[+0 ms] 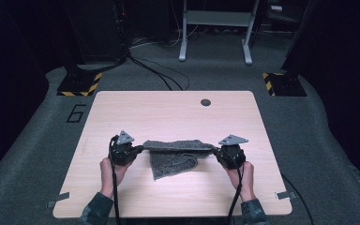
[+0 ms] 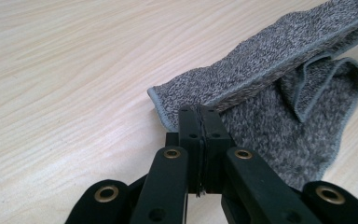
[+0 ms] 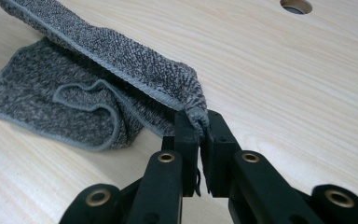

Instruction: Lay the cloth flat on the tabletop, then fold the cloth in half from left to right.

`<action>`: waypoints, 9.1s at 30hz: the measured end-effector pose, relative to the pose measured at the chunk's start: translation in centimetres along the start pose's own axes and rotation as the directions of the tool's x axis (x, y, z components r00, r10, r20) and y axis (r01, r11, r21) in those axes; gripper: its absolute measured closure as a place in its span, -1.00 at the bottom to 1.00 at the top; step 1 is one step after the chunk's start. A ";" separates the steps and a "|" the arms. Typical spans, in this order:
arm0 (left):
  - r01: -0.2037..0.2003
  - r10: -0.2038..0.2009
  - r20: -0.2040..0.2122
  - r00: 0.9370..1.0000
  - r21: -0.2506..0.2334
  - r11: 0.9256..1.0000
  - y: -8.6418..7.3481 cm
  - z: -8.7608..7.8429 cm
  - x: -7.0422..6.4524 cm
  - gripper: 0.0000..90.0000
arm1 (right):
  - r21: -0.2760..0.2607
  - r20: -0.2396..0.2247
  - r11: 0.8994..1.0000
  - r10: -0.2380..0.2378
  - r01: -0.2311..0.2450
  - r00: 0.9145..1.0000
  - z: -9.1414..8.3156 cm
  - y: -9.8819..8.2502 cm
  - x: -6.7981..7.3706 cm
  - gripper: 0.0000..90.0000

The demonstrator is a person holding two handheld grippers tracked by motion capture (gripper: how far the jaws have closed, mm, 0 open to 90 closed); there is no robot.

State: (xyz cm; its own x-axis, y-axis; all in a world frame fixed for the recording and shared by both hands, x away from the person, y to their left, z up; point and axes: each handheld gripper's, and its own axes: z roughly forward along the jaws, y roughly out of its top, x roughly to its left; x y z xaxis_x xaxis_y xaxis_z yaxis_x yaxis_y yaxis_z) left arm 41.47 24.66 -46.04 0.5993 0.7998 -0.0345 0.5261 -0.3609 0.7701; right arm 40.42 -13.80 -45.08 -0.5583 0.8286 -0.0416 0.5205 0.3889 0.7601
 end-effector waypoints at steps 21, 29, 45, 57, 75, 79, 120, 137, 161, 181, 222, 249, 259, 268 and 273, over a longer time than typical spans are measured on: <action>0.037 -0.038 0.051 0.998 0.031 0.999 -1.2 1.2 1.0 0.99 | 0.008 -0.028 1.000 -0.015 0.015 0.999 -1.0 -0.1 0.8 0.92; -0.005 0.006 -0.086 0.996 0.004 1.000 8.6 2.6 5.9 0.99 | 0.008 0.075 0.999 -0.038 0.037 0.996 2.7 9.6 -3.6 0.93; -0.251 0.232 -0.155 0.960 -0.116 0.961 7.1 -5.2 0.0 0.98 | -0.093 0.113 0.970 -0.212 0.223 0.971 -3.6 9.0 0.1 0.84; -0.071 0.065 0.131 0.989 0.041 0.997 -6.9 -1.8 -2.5 0.73 | 0.077 -0.148 0.996 -0.037 0.049 0.988 -1.0 -6.4 3.2 0.24; -0.011 0.009 0.085 0.996 0.023 1.000 -0.6 2.8 -0.1 -0.62 | 0.059 -0.078 0.998 0.019 -0.014 0.997 4.2 -0.3 1.2 -0.67; -0.022 0.016 0.074 0.997 0.078 0.997 -0.9 5.0 -0.4 -0.63 | 0.111 -0.081 0.994 0.015 -0.006 0.997 6.8 -0.4 1.6 -0.78; -0.094 0.091 0.031 0.995 0.108 0.990 -5.4 3.5 -4.4 -0.64 | 0.130 -0.098 0.990 -0.047 0.060 0.994 5.9 -4.0 2.3 -0.77; -0.066 0.064 0.036 0.997 0.074 0.995 -6.3 2.0 -4.9 -0.69 | 0.088 -0.103 0.995 -0.046 0.055 0.994 4.6 -5.0 3.1 -0.78; 0.100 -0.100 -0.002 0.995 0.016 0.995 -2.3 2.9 1.9 -0.73 | 0.002 -0.236 0.992 -0.120 0.124 0.964 4.3 -2.1 10.3 -0.74; 0.203 -0.202 -0.031 0.979 0.029 0.979 0.9 8.3 4.7 -0.71 | 0.011 -0.315 0.984 -0.167 0.179 0.934 6.4 -0.4 17.2 -0.73; 0.099 -0.098 -0.053 0.994 0.010 0.995 1.7 11.7 3.2 0.84 | -0.010 -0.229 0.983 -0.183 0.186 0.956 8.9 -0.8 22.8 0.89; 0.126 -0.131 -0.103 0.986 -0.060 0.990 5.2 7.4 4.6 0.89 | -0.187 -0.238 0.968 -0.208 0.165 0.949 5.9 1.6 23.1 0.92; 0.070 -0.078 -0.173 0.982 -0.052 0.996 8.1 3.7 5.5 0.89 | -0.308 -0.239 0.943 -0.202 0.123 0.950 3.9 4.1 24.0 0.92; -0.002 0.003 -0.140 0.990 0.008 1.000 10.3 6.2 2.7 0.88 | -0.293 -0.221 0.952 -0.162 0.093 0.962 2.8 2.3 21.9 0.92; -0.018 0.021 -0.116 0.993 0.022 1.000 10.9 7.8 1.3 0.88 | -0.276 -0.202 0.958 -0.140 0.081 0.969 2.6 1.2 20.5 0.92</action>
State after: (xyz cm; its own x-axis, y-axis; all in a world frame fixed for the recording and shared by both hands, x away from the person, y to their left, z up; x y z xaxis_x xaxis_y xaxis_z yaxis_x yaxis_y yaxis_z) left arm 52.72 18.03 -42.67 0.5362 0.8423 0.0556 0.5280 -0.3861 0.7564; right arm 31.28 4.65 -46.67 -0.7442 0.6678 -0.0159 0.2749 0.3279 0.9039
